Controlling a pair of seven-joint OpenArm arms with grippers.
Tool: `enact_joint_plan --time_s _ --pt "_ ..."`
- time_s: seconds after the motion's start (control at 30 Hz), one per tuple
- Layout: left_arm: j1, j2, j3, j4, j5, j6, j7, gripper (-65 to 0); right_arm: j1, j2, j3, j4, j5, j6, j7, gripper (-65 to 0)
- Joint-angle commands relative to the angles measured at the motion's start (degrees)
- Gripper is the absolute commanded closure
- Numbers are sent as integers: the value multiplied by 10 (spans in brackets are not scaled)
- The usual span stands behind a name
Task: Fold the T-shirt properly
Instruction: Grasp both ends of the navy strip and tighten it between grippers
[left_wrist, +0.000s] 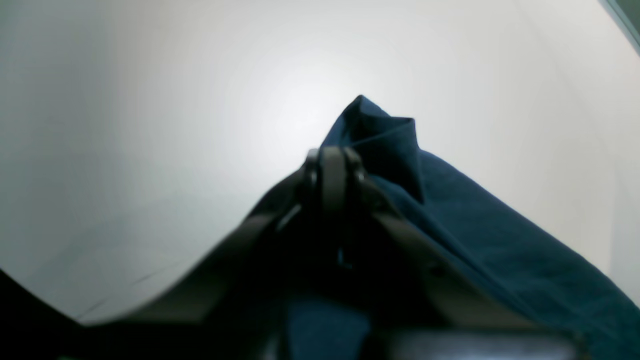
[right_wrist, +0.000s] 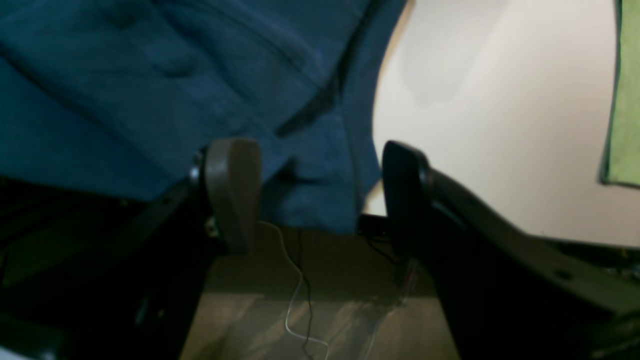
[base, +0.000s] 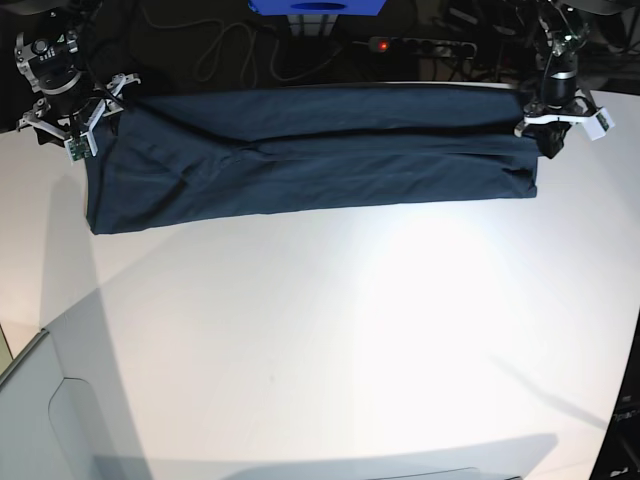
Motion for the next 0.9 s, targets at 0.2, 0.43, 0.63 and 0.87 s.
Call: enact_joint_plan --time_s 0.2,0.43,0.63,0.87 --pt "10 -9 -3 9 -3 -4 -11 0 0 -5 -55 -18 3 9 12 -363" --pt "19 -5 -6 15 -6 -2 -11 -226 19 -4 -87 -67 3 9 13 -363" --pt "26 -5 -7 22 -8 -3 -11 -233 37 1 -88 -104 2 9 13 -363" --pt "41 -1 -7 86 -9 -3 -11 -234 45 9 -96 -108 2 9 13 -363"
